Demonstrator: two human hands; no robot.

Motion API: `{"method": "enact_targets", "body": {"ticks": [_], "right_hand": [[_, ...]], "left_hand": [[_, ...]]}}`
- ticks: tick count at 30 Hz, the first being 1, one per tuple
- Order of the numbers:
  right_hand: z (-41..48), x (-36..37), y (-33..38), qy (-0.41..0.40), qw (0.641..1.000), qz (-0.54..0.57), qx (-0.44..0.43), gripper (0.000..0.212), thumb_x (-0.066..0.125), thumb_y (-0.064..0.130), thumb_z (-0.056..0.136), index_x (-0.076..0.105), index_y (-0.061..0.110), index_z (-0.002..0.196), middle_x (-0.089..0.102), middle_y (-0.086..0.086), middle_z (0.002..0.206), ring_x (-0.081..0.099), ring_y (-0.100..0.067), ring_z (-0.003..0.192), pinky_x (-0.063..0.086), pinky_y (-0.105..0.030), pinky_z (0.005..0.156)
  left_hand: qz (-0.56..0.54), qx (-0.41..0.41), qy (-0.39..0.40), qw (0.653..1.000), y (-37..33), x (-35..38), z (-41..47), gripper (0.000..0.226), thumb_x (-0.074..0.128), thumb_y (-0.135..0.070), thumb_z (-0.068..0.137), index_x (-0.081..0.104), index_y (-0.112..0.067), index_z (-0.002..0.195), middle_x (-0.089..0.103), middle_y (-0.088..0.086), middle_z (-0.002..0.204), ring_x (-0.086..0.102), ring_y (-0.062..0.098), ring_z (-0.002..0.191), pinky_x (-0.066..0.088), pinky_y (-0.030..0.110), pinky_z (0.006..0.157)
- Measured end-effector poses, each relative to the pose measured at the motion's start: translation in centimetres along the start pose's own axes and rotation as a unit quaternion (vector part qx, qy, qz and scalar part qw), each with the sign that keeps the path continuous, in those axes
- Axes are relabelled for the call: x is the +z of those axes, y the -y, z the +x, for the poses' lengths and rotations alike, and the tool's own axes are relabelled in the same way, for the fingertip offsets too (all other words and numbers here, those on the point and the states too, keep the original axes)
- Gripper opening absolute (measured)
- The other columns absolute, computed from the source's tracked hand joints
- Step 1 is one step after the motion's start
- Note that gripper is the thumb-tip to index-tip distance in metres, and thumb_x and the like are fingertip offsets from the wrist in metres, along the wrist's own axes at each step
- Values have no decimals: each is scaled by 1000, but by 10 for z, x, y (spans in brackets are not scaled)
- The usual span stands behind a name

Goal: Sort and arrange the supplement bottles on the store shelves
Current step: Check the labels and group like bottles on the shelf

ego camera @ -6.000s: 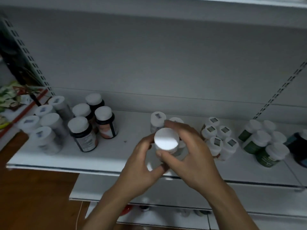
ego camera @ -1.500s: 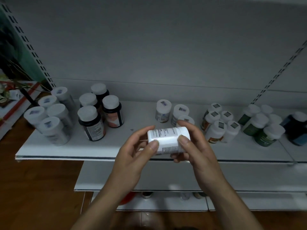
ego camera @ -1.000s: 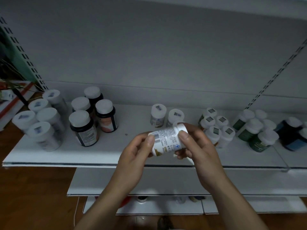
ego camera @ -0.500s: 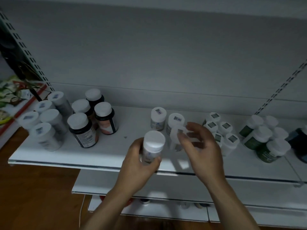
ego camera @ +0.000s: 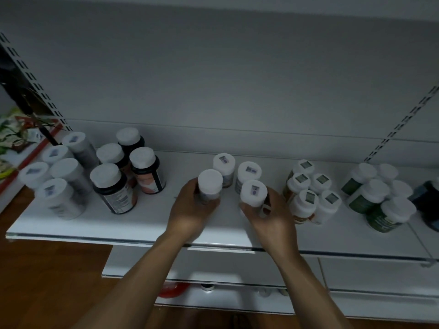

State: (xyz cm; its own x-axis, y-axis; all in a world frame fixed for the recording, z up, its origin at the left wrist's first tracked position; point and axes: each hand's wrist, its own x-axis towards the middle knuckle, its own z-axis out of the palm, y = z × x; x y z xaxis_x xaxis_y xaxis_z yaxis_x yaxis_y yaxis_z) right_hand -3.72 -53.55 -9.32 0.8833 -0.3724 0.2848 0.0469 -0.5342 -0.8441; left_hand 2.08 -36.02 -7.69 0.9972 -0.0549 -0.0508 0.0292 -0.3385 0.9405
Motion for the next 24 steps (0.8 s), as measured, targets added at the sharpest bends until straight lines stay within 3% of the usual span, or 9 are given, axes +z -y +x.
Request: {"method": "enact_targets", "body": {"ticks": [3,5,8,11,13,16,20,22,24], "right_hand": [[-4,-3,3,-1,1000,-3,20,44,81,30,77,63,20,116,66,6,107,62,-16,104,54,-36,85],[-7,-9,12,17,999,6,51,40,81,29,77,59,33,110,63,17,102,61,-10,100,51,-26,83],[-14,-18,27,63,993,38,96,37,78,33,78,57,39,108,63,22,104,59,4,95,43,-11,75],[-23,-23,44,103,987,78,99,36,77,36,79,61,35,111,68,19,106,62,3,97,50,-19,81],[-32,-22,57,122,983,104,91,37,77,35,79,61,36,113,68,21,106,63,2,99,52,-22,84],[-47,-15,81,138,983,116,47,43,80,33,78,61,38,116,67,23,109,62,1,104,51,-22,84],[-69,-7,114,132,983,108,-68,55,75,43,71,59,34,122,63,17,118,60,-5,110,47,-14,85],[-77,-4,124,123,981,89,-123,56,74,41,71,60,29,124,61,16,121,59,-6,111,44,-10,86],[-84,-2,129,109,978,82,-157,56,75,39,71,58,31,124,60,16,122,58,-6,112,42,-9,86]], "left_hand": [[-3,3,19,1000,4,0,8,48,79,-17,79,53,-33,116,61,-14,114,58,8,108,41,8,77],[-20,16,38,999,6,-3,8,54,79,-11,79,52,-29,122,60,-15,118,57,8,112,40,3,79],[11,18,6,1000,14,-14,-5,61,78,-14,81,50,-24,134,56,-9,132,53,6,117,42,16,97],[-8,42,-50,998,11,-31,-42,47,74,-16,84,55,-30,124,62,-18,121,56,-5,110,44,26,103],[-22,60,9,998,3,-41,-69,49,76,-18,83,54,-34,124,62,-28,118,56,-7,111,45,20,100],[-15,83,111,990,-4,-49,-90,69,80,-27,79,43,-41,135,53,-30,132,47,-10,123,40,10,99],[-24,126,84,988,-11,-59,-96,69,80,-28,72,44,-65,119,56,-31,125,52,-8,118,44,13,93],[-33,157,73,984,-7,-67,-97,71,81,-16,72,49,-59,119,59,-26,123,56,1,117,49,23,93],[-39,185,66,980,-4,-73,-100,73,83,-9,71,50,-49,121,59,-23,124,57,5,118,49,24,94]]}}
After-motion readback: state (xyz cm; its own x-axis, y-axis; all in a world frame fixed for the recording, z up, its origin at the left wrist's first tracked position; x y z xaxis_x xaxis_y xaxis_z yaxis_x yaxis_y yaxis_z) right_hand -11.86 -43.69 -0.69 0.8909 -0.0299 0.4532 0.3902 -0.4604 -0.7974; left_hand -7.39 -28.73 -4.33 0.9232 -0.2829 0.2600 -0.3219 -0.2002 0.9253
